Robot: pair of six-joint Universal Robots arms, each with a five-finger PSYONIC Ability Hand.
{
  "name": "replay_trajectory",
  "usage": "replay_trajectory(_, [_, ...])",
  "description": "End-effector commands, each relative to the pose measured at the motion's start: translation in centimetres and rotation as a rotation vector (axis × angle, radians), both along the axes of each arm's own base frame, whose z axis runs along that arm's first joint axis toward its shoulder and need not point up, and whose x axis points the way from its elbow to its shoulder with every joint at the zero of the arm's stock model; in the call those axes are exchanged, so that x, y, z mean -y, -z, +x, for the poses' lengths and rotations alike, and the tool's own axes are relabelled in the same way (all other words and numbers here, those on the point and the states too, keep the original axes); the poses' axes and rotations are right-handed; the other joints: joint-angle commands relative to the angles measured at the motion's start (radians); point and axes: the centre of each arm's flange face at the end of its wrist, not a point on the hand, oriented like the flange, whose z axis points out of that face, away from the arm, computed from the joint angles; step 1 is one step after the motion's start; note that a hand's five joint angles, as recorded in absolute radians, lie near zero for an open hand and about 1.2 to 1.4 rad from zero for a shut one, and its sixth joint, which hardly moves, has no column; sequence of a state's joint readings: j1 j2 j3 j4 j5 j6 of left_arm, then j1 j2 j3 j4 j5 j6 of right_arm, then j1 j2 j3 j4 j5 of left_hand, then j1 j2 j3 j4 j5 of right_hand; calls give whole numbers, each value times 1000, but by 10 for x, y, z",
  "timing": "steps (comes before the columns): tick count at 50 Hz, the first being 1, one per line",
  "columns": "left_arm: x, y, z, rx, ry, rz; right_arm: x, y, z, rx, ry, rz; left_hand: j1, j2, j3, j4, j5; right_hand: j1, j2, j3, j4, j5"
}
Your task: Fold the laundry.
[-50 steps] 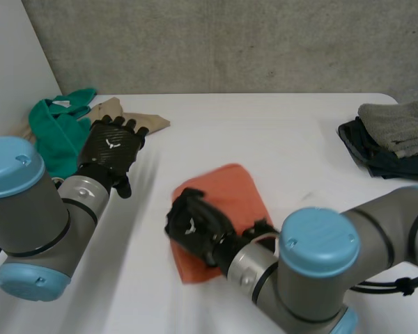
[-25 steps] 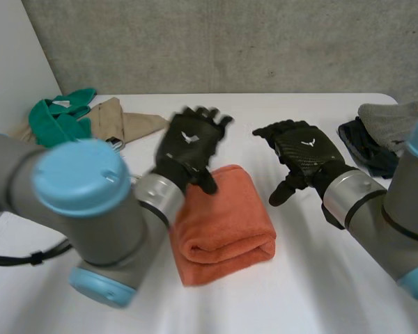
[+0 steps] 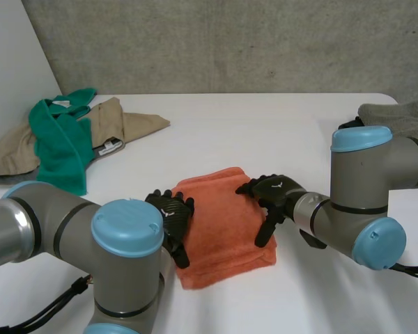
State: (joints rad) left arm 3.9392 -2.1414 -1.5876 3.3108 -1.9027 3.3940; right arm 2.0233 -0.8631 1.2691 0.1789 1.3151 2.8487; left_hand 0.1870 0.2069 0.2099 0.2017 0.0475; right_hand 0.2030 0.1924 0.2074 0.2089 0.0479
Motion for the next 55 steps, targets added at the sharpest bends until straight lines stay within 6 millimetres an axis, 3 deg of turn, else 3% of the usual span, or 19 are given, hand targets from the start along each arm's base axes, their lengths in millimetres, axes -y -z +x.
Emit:
replay_trajectory(1, [8,-16,-4,-45,37,-18,-1,-28,-2,11,8,-164,-12,-31,-34,-26,-47,-28,-18,-33,-34,-48])
replay_trajectory(5, [15,-51,-11,-128,58,-96,-20,-52,-1,37,-28,-282,-12,-32,-35,-27,-47,-28,-18,-33,-34,-48])
replay_trajectory(8, [23,-72,-13,-177,75,-136,-44,-55,0,29,-80,-364,-12,-32,-35,-27,-47,-28,-18,-33,-34,-48])
replay_trajectory(11, [35,-93,-17,-233,134,-176,-62,-45,-4,-3,-117,-394,-12,-32,-35,-27,-47,-28,-18,-33,-34,-48])
replay_trajectory(15, [47,-116,-23,-290,264,-193,-104,-15,-9,-48,-200,-372,-12,-32,-35,-27,-47,-28,-18,-33,-34,-48])
replay_trajectory(20, [51,-137,-30,-328,464,-135,-129,2,-6,-32,-249,-389,-12,-32,-35,-26,-47,-28,-18,-33,-34,-48])
replay_trajectory(24, [52,-141,-33,-343,542,-105,-126,12,-1,-10,-250,-430,-12,-32,-35,-26,-47,-28,-18,-33,-34,-48])
replay_trajectory(39, [52,-131,-40,-339,554,-81,-93,46,22,14,-244,-565,-9,-29,-32,-23,-44,66,77,62,61,47])
replay_trajectory(55, [52,-134,-39,-343,555,-87,-64,33,40,53,-217,-657,-12,-32,-35,-26,-47,466,477,462,460,447])
